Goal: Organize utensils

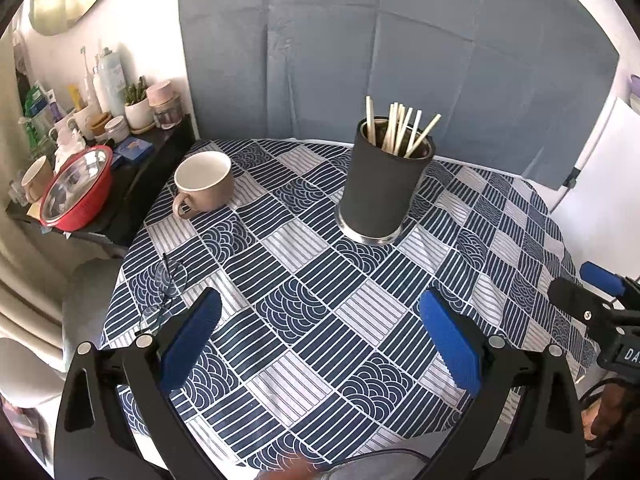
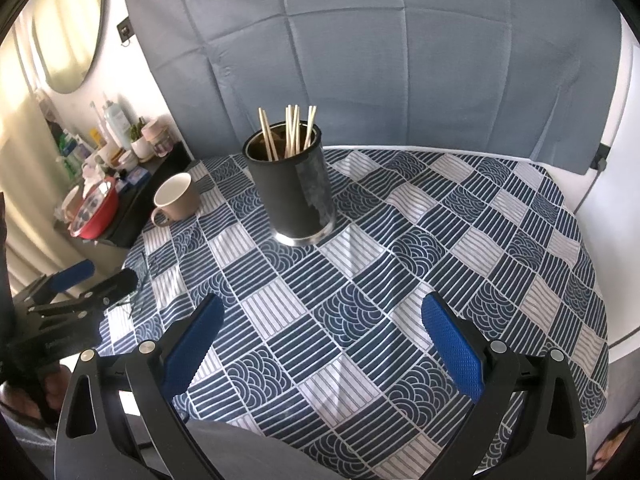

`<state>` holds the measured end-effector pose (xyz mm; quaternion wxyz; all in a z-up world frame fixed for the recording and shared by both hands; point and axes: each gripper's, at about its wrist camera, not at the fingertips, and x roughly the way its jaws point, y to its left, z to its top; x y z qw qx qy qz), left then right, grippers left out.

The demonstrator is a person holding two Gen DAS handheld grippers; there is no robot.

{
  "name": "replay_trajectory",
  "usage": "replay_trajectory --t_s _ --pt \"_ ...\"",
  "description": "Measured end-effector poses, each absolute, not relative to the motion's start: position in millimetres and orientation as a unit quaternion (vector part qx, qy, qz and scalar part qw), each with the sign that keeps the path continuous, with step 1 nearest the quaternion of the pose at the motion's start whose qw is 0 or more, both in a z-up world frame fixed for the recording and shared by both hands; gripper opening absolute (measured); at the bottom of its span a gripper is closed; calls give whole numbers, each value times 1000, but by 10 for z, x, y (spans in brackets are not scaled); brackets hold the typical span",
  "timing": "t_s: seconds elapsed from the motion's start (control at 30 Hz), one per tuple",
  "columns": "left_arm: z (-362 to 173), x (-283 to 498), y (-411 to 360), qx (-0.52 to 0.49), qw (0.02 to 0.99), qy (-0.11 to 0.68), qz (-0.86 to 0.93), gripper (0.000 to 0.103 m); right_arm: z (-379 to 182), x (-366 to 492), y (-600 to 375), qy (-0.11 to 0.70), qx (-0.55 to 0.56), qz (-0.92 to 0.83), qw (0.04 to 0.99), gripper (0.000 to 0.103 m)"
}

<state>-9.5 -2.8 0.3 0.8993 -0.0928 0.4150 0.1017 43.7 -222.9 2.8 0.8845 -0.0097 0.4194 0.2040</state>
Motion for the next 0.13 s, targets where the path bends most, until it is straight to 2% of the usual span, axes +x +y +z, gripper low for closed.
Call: replay_trajectory --t_s 0.13 --pt "-4 -95 8 -104 898 415 105 97 30 442 -2219 421 -10 206 884 95"
